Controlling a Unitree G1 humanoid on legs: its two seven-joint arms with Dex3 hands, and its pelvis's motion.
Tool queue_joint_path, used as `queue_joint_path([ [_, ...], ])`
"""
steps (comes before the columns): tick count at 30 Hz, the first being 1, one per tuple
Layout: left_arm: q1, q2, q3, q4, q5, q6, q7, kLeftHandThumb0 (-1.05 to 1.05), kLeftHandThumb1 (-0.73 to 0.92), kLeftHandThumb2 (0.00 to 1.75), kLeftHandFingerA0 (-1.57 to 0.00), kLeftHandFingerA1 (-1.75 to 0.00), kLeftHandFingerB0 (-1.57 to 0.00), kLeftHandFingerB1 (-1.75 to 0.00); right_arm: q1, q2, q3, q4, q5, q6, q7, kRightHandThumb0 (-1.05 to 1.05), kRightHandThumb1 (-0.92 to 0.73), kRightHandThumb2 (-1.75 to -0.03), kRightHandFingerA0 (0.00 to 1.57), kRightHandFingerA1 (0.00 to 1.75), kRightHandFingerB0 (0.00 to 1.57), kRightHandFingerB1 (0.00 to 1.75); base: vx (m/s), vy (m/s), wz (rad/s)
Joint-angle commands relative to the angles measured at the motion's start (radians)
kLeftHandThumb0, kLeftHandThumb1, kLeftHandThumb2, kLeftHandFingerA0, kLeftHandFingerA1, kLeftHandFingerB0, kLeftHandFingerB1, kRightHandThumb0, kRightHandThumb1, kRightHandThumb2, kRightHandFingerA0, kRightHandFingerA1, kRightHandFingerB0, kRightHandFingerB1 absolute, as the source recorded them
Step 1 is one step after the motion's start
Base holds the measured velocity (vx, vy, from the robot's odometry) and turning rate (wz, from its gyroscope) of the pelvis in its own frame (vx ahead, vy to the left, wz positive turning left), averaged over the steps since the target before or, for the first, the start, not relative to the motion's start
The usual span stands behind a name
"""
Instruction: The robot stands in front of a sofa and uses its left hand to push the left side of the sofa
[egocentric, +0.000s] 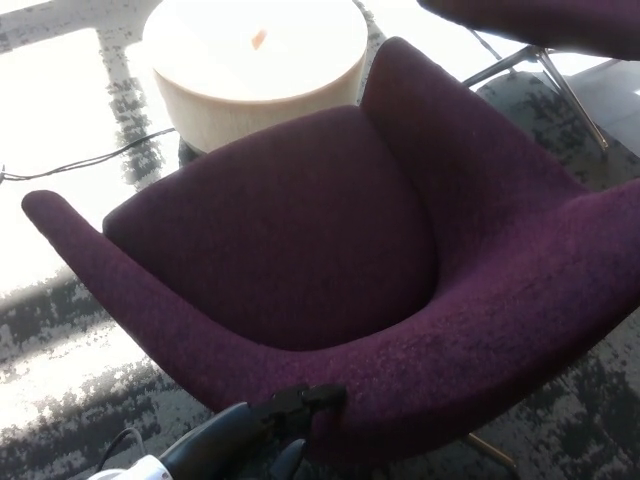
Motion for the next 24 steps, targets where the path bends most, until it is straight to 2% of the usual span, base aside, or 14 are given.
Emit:
queue_joint_path([
  [1, -0.005, -0.021, -0.020, -0.003, 0.010, 0.008, -0.014, -0.92, 0.84, 1.20, -0.07, -0.20, -0.08, -0.16, -0.002, -0.010, -0.004, 0.004, 0.001, 0.000, 0.004, -1.05, -0.89, -0.83, 0.67, 1.33, 0.45, 1.23, 0.00, 0.000, 0.00],
  [2, -0.004, -0.022, -0.020, -0.007, 0.005, 0.013, -0.017, -0.92, 0.83, 1.20, -0.07, -0.20, -0.07, -0.16, -0.002, -0.011, -0.002, 0.004, -0.002, -0.002, -0.001, -1.05, -0.88, -0.87, 0.64, 1.36, 0.42, 1.27, 0.00, 0.000, 0.00],
  [3, -0.003, -0.024, -0.020, -0.008, 0.001, 0.012, -0.019, -0.92, 0.84, 1.20, -0.07, -0.20, -0.08, -0.16, -0.002, -0.012, -0.001, 0.003, -0.003, -0.003, -0.001, -0.89, -0.51, -1.33, 0.99, 1.33, 0.19, 0.88, 0.00, 0.000, 0.00],
  [6, 0.001, -0.028, -0.020, -0.014, -0.010, 0.019, -0.027, -0.95, 0.86, 1.20, -0.08, -0.15, -0.09, -0.15, -0.003, -0.014, 0.001, 0.003, -0.006, -0.006, -0.003, -0.98, -0.56, -1.38, 1.01, 1.40, 0.16, 0.91, 0.00, 0.000, 0.00],
  [7, 0.002, -0.028, -0.020, -0.016, -0.009, 0.023, -0.027, -0.92, 0.83, 1.19, -0.07, -0.18, -0.07, -0.16, -0.003, -0.014, 0.001, 0.003, -0.005, -0.006, -0.002, -1.05, -0.87, -0.86, 0.62, 1.39, 0.44, 1.26, 0.00, 0.000, 0.00],
  [9, 0.003, -0.027, -0.022, -0.019, -0.006, 0.019, -0.026, -0.91, 0.84, 1.19, -0.06, -0.19, -0.07, -0.16, -0.003, -0.014, -0.001, 0.003, -0.003, -0.001, -0.001, -1.05, -0.88, -0.86, 0.63, 1.36, 0.44, 1.24, 0.00, 0.000, 0.00],
  [10, 0.002, -0.028, -0.021, -0.013, -0.003, 0.013, -0.022, -0.94, 0.86, 1.20, -0.08, -0.18, -0.09, -0.15, -0.004, -0.014, -0.002, 0.003, -0.002, -0.001, -0.005, -1.01, -0.56, -1.38, 0.98, 1.36, 0.11, 0.88, 0.00, 0.000, 0.00],
  [11, 0.002, -0.028, -0.021, -0.013, -0.003, 0.013, -0.021, -0.94, 0.86, 1.20, -0.08, -0.18, -0.09, -0.15, -0.004, -0.014, -0.002, 0.003, -0.002, -0.001, -0.005, -1.01, -0.56, -1.38, 0.98, 1.36, 0.11, 0.88, 0.00, 0.000, 0.00],
  [12, 0.003, -0.026, -0.021, -0.015, -0.001, 0.013, -0.021, -0.92, 0.84, 1.20, -0.03, -0.17, -0.07, -0.16, -0.003, -0.013, -0.002, 0.003, -0.002, -0.002, -0.006, -0.93, -0.52, -1.34, 1.01, 1.35, 0.18, 0.88, 0.00, 0.000, 0.00],
  [13, 0.004, -0.024, -0.022, -0.016, 0.002, 0.012, -0.019, -0.91, 0.84, 1.20, -0.06, -0.20, -0.07, -0.16, -0.003, -0.013, -0.003, 0.003, -0.001, -0.002, -0.003, -1.05, -0.89, -0.82, 0.65, 1.36, 0.45, 1.21, 0.00, 0.000, 0.00],
  [16, 0.002, -0.019, -0.017, -0.008, 0.010, -0.012, -0.012, -0.91, 0.84, 1.21, -0.06, -0.22, -0.07, -0.16, -0.005, -0.015, -0.001, 0.002, -0.004, -0.002, -0.003, -1.05, -0.89, -0.81, 0.65, 1.36, 0.45, 1.21, 0.00, 0.000, 0.00],
  [18, -0.004, -0.015, -0.010, -0.004, 0.012, -0.007, -0.009, -0.92, 0.85, 1.22, -0.07, -0.24, -0.07, -0.13, -0.008, -0.013, -0.004, 0.003, 0.000, -0.002, 0.001, -1.05, -0.88, -0.85, 0.65, 1.35, 0.45, 1.21, 0.00, 0.000, 0.00],
  [19, -0.006, -0.014, -0.006, 0.000, 0.012, -0.004, -0.007, -0.91, 0.85, 1.22, -0.07, -0.26, -0.07, -0.14, -0.007, -0.013, -0.006, 0.003, 0.002, -0.002, 0.003, -0.96, -0.52, -1.35, 0.94, 1.32, 0.13, 0.87, 0.00, 0.000, 0.00],
  [24, -0.009, -0.006, 0.028, 0.003, -0.023, 0.000, -0.026, -0.94, 0.87, 1.21, -0.07, -0.20, -0.08, -0.13, -0.006, -0.012, -0.006, 0.003, 0.002, 0.002, 0.004, -0.89, -0.49, -1.31, 0.95, 1.30, 0.13, 0.86, 0.00, 0.000, 0.00],
])
